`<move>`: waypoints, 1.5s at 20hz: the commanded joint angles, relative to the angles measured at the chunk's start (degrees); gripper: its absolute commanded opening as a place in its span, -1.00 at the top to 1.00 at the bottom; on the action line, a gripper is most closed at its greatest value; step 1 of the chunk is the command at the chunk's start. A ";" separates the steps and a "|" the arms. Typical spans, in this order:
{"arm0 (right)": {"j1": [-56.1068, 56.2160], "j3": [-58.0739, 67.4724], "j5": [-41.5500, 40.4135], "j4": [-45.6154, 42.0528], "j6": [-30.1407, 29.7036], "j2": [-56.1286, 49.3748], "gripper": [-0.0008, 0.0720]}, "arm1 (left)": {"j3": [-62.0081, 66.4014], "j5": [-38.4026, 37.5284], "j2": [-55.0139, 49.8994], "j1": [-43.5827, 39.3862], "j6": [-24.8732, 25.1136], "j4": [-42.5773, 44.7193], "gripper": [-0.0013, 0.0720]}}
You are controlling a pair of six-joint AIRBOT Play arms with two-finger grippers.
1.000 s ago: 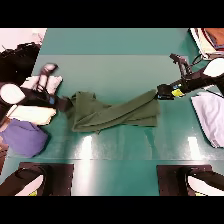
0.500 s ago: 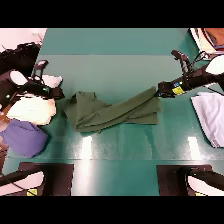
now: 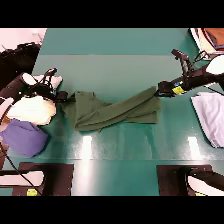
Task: Fold the shirts.
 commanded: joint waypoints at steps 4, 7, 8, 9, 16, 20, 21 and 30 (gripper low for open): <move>0.04 11.56 -0.33 -10.10 -0.02 8.28 0.93 | 16.76 -3.50 16.96 0.04 -1.64 0.79 0.89; 0.04 21.14 -0.26 -14.23 0.02 13.40 0.93 | 27.30 -3.41 28.04 0.04 -2.71 1.14 0.89; 0.04 23.52 -0.26 -15.13 0.02 15.21 0.93 | 30.29 -3.43 31.15 0.04 -2.75 1.14 0.89; 0.04 25.40 -0.02 -16.13 0.07 16.81 0.93 | 33.27 -3.41 34.40 0.07 -3.63 1.14 0.89; 0.04 34.16 9.73 -22.51 3.32 23.15 0.93 | 46.23 -1.88 42.84 0.04 -9.09 1.16 0.90; 0.04 29.24 12.59 -23.45 7.61 24.76 0.93 | 47.15 -2.89 40.50 0.04 -10.01 1.14 0.90; 0.04 26.88 13.11 -23.45 8.72 24.59 0.93 | 47.15 -4.44 38.47 0.04 -10.14 1.09 0.90; -2.01 8.20 16.13 -23.37 6.95 4.26 0.93 | 40.94 -19.80 6.91 -0.35 -10.23 -3.54 0.89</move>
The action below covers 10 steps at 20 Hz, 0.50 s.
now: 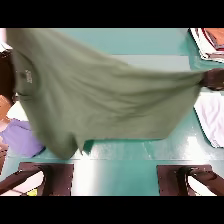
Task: Fold the shirts.
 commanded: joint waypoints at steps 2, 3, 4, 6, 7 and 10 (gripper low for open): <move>-4.79 -4.57 -1.49 0.42 -3.37 -14.10 0.93 | -9.53 0.44 -15.91 -1.81 0.83 -1.84 0.89; -6.78 -4.00 -2.64 0.44 -3.52 -17.09 0.93 | -12.04 3.32 -19.02 -2.86 2.84 -1.79 0.89; -8.41 -3.02 -3.76 0.81 -3.61 -19.69 0.93 | -13.33 6.08 -21.81 -3.78 4.35 -1.66 0.89; -11.67 -0.02 -6.08 6.19 -7.10 -24.57 0.93 | -13.51 10.88 -26.71 -4.66 4.68 -1.75 0.89; -13.11 1.77 -7.17 9.60 -8.20 -26.82 0.92 | -13.51 13.27 -28.15 -4.92 4.66 -1.68 0.89; -15.50 6.97 -9.09 16.70 -9.97 -32.20 0.60 | -13.03 15.98 -28.76 -4.44 4.48 -1.68 -0.50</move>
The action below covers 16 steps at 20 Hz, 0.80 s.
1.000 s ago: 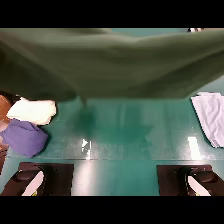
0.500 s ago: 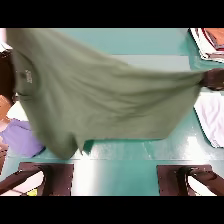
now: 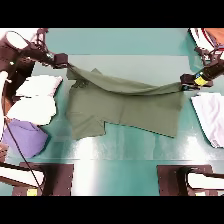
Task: Fold the shirts.
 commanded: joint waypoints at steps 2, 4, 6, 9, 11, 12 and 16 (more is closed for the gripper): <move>-3.82 7.30 -1.53 10.45 -3.08 -7.67 0.04 | 1.31 -1.18 -2.86 1.38 0.50 0.11 -0.85; -4.28 6.91 0.02 11.26 -4.76 -6.56 0.05 | 2.58 -10.40 -2.51 4.44 -0.90 0.31 -0.50; -4.57 2.14 -0.35 11.15 -7.10 -2.69 0.05 | -0.37 -14.12 -0.09 7.10 -0.76 0.44 -0.21; -4.87 -9.31 -3.30 10.75 -7.39 5.44 0.05 | -12.98 -13.55 7.23 8.15 -0.81 4.48 -0.21; -5.05 -16.02 -6.16 10.86 -7.37 10.32 0.05 | -24.33 -11.82 12.66 7.93 -0.81 3.96 -0.21; -5.05 -18.58 -7.30 10.88 -7.37 12.33 0.05 | -29.83 -9.81 15.08 7.93 -0.81 3.50 -0.21; -5.05 -25.49 -9.44 10.93 -7.34 18.69 0.05 | -46.88 -1.53 20.06 7.93 -0.57 -0.07 -0.21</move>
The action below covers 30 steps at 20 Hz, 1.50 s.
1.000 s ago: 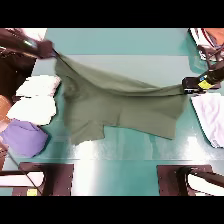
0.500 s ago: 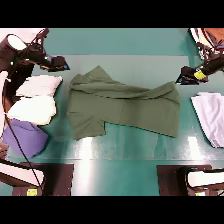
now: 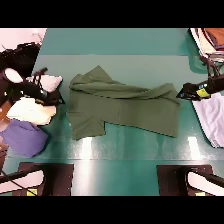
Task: Fold the shirts.
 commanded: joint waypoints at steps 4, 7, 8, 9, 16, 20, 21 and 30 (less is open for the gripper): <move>-0.11 -8.07 -2.03 0.11 -0.15 7.89 0.05 | -15.72 11.41 3.17 0.15 1.90 -7.37 -0.21; -0.11 -8.98 -1.90 0.09 -0.15 9.38 0.05 | -15.98 12.22 2.47 0.15 1.90 -7.78 -0.21; -0.11 -9.03 -1.79 0.02 -0.15 9.66 0.05 | -15.98 12.70 2.36 0.15 1.92 -8.66 -0.20; -0.11 -9.03 -1.73 0.11 -0.13 9.66 0.05 | -15.98 13.29 2.36 0.13 1.95 -10.03 -0.20; -8.63 -15.52 5.33 -0.24 -0.15 9.66 0.05 | -14.38 13.14 3.28 0.15 5.18 -14.03 0.90; -15.72 -29.42 4.50 -0.31 -0.15 9.62 -0.49 | -11.04 13.16 6.73 0.15 5.75 -13.90 0.90; -16.57 -32.37 2.86 0.22 -0.15 9.64 -0.47 | -10.05 12.72 7.04 0.15 6.01 -13.90 0.90; -16.50 -39.26 -9.55 9.16 -0.17 9.64 0.12 | -9.25 11.63 7.50 0.15 6.51 -13.94 0.89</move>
